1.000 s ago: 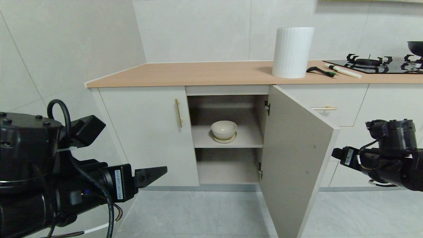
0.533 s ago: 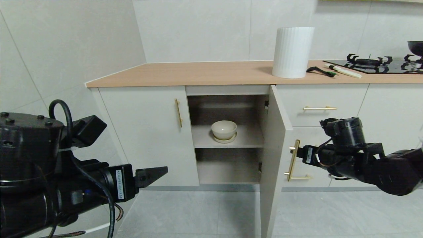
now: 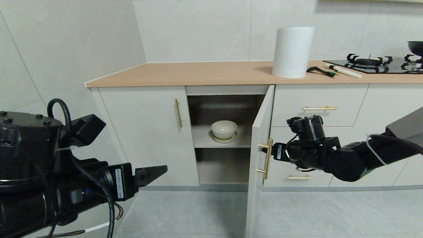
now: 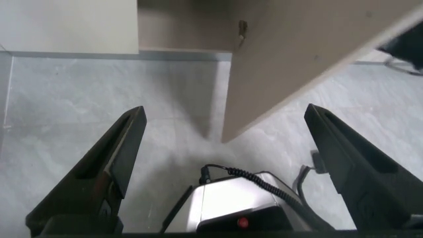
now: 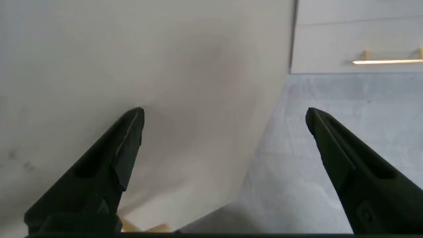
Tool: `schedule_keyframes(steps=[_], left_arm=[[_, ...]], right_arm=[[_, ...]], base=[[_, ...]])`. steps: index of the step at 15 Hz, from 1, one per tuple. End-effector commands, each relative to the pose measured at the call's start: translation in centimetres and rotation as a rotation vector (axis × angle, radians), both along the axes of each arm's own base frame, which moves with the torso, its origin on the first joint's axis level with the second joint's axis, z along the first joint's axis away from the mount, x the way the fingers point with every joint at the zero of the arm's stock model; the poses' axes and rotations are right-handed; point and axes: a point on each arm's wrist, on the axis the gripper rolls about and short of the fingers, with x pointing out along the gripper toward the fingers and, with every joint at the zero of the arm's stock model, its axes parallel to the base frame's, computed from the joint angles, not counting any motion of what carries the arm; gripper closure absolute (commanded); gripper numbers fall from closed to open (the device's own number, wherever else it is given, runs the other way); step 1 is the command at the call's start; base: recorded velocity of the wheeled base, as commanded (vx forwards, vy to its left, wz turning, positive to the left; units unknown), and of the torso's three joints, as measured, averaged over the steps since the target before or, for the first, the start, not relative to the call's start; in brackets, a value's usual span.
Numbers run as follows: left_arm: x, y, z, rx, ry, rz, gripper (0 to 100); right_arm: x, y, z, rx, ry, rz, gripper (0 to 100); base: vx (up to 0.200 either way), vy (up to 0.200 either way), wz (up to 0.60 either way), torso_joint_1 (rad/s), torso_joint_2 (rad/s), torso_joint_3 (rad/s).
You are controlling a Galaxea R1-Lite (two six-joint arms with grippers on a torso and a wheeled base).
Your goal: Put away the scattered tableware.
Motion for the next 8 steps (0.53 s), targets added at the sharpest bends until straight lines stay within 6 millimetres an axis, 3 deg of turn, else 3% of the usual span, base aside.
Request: schedule_keyframes(steps=[1, 8], left_arm=[[0.0, 0.0, 0.0, -0.001, -0.001, 0.001, 0], [-0.1, 0.1, -0.3, 0.035, -0.003, 0.000, 0]], right_arm=[[1.0, 1.3, -0.8, 0.001, 0.001, 0.020, 0], [1.9, 2.7, -1.6, 0.017, -0.006, 0.038, 0]], base=[[0.000, 0.000, 0.00, 0.000, 0.00, 0.000], [0.000, 0.000, 0.00, 0.000, 0.00, 0.000]])
